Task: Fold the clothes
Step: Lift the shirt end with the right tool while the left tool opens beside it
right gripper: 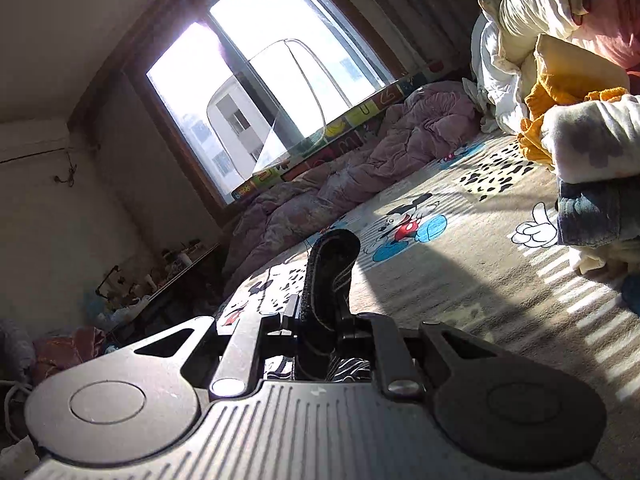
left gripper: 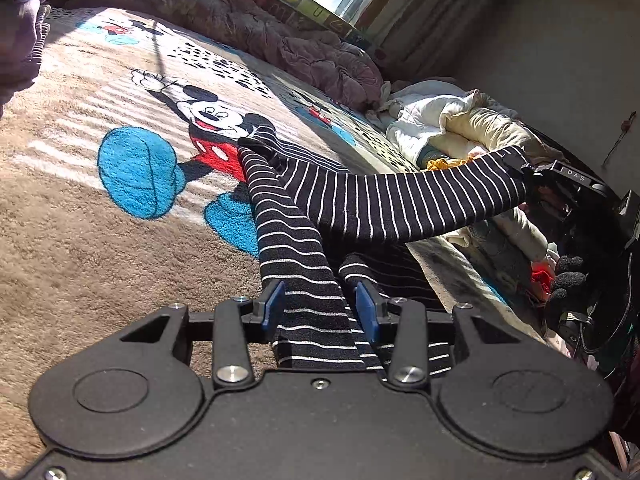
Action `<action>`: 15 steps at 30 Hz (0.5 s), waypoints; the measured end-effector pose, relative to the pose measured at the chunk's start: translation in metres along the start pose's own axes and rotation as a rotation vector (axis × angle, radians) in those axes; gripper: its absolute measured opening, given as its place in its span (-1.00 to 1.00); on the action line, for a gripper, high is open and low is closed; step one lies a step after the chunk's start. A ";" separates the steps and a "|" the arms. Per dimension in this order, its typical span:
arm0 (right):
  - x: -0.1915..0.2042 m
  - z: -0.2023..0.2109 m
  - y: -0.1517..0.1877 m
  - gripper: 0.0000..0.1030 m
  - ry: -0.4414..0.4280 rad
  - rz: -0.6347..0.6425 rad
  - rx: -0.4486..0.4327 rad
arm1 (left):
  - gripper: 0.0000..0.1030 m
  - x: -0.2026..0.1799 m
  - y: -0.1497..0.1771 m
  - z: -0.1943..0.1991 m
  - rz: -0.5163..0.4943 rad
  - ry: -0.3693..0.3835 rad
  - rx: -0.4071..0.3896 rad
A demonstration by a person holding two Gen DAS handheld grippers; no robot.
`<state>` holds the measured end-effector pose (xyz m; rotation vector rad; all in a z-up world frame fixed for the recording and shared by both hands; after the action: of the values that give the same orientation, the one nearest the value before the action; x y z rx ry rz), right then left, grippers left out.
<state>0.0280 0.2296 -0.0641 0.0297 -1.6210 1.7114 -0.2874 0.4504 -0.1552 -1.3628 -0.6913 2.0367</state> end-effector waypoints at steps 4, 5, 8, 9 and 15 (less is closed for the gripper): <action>0.059 0.012 0.001 -0.66 -0.142 0.239 0.022 | -0.14 0.020 -0.009 0.013 0.166 0.044 -0.072; 0.073 0.014 0.003 -0.66 -0.174 0.294 0.030 | -0.14 0.024 -0.010 0.015 0.198 0.059 -0.085; 0.107 0.021 0.018 -0.66 -0.256 0.443 0.077 | -0.14 0.036 -0.014 0.023 0.293 0.103 -0.124; 0.114 0.023 0.025 -0.66 -0.272 0.472 0.095 | -0.14 0.040 -0.015 0.025 0.324 0.118 -0.137; 0.149 0.046 0.077 -0.66 -0.346 0.676 0.194 | -0.13 0.049 -0.018 0.031 0.395 0.170 -0.165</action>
<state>-0.1396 0.2721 -0.0453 -0.1527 -1.8331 2.4879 -0.3280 0.4952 -0.1631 -1.8661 -0.5575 2.1605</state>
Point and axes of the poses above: each gripper's, at about its wrist camera, not at the fingertips, and z roughly against the way its jaws point, x to its left, y to its underside, the point moved 1 cm from there along -z, roughly the way its jaws point, and after that the axes turned 6 degrees about y, right-handed, at the moved point
